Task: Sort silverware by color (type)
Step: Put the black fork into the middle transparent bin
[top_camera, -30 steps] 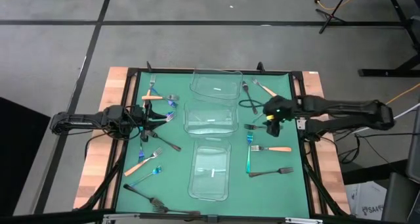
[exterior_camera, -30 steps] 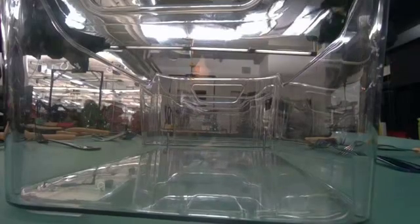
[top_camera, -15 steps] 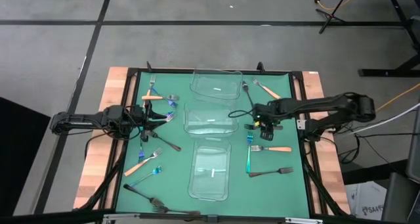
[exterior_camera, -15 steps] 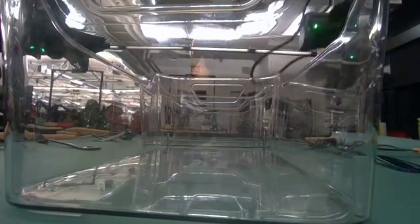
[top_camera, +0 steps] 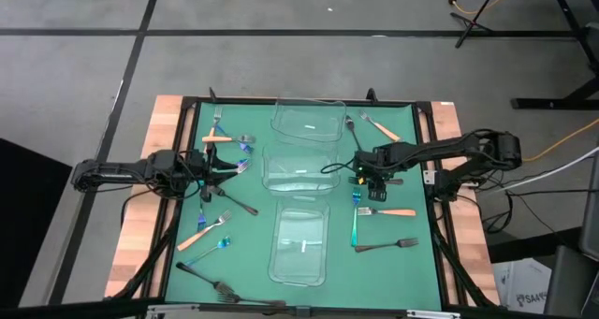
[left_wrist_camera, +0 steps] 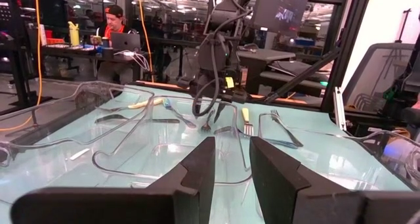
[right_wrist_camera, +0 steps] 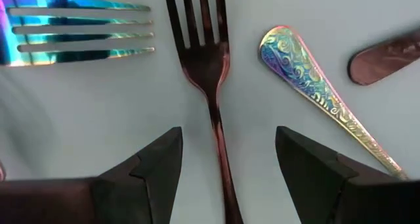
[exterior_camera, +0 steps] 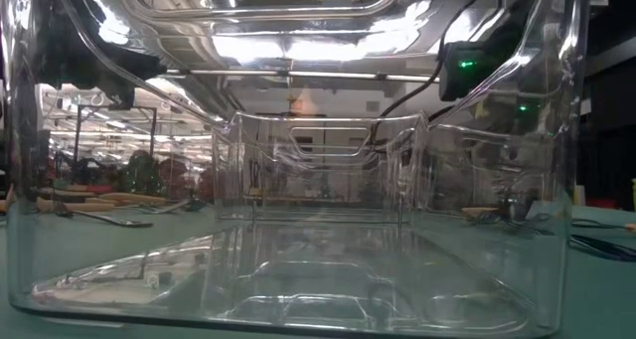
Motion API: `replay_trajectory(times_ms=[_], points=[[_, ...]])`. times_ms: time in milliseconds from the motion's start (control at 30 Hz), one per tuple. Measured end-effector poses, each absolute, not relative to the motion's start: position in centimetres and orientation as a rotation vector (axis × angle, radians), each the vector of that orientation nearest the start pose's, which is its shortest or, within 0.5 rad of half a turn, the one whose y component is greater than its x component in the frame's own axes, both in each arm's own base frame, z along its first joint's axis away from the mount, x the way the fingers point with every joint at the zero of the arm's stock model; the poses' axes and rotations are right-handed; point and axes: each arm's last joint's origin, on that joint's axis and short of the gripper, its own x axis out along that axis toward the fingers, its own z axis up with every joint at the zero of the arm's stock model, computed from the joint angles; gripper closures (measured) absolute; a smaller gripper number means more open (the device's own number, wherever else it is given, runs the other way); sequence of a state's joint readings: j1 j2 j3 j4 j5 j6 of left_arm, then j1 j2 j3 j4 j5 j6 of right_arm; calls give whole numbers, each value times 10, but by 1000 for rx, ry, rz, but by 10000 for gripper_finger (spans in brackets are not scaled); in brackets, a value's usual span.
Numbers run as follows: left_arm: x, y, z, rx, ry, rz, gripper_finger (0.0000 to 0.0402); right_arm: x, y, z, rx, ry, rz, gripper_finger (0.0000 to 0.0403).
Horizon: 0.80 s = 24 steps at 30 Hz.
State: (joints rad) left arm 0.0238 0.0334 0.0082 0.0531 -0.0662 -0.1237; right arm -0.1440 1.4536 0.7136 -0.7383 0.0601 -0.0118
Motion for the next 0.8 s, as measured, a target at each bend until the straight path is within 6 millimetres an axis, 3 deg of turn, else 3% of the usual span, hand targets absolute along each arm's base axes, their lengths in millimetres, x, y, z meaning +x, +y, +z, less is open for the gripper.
replay_trajectory(times_ms=[300,800], points=[[99,4,169,-124,-34,88,312,214,-32,144,35,1481,-101,180],[99,4,169,-124,-34,88,312,213,-31,141,59,1476,-74,311]])
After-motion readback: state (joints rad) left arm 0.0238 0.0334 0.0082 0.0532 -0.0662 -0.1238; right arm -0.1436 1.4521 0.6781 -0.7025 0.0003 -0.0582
